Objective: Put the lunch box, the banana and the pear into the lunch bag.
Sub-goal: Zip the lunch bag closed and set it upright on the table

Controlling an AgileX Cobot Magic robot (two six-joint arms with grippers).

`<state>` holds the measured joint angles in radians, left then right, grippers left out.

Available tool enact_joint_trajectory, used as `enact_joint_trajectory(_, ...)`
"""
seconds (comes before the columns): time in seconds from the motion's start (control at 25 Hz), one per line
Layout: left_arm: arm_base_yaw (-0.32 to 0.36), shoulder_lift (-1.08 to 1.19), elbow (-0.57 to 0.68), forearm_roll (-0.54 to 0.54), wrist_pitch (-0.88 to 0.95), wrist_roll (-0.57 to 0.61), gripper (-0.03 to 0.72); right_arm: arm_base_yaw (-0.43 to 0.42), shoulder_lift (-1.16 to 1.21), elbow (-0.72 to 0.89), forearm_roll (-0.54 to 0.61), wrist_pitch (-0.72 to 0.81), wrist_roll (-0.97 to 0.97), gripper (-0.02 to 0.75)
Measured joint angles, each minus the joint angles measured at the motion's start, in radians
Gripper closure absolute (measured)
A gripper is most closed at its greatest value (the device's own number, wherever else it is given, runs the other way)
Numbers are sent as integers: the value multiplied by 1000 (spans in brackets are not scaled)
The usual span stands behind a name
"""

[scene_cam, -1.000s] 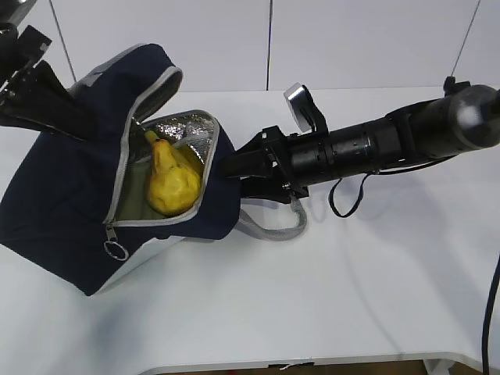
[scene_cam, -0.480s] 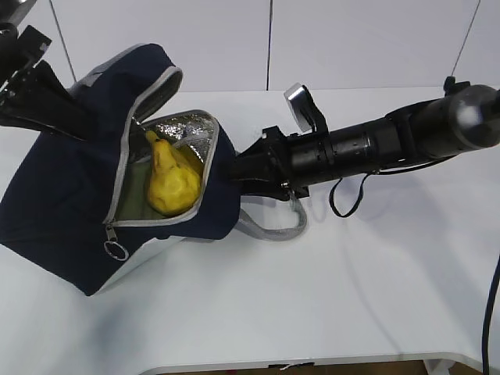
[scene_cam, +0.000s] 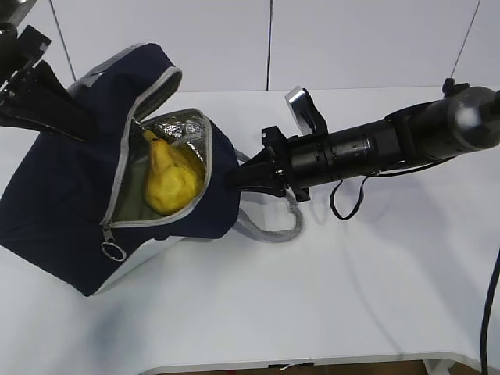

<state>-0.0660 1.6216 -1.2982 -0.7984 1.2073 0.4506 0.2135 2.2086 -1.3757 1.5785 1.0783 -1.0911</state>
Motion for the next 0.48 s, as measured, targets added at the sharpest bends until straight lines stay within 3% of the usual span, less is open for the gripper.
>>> enact_joint_trajectory(0.2, 0, 0, 0, -11, 0, 0, 701, 0, -21, 0, -41, 10, 5, 717)
enact_joint_trajectory(0.48, 2, 0, 0, -111, 2, -1, 701, 0, -149, 0, -228, -62, 56, 717)
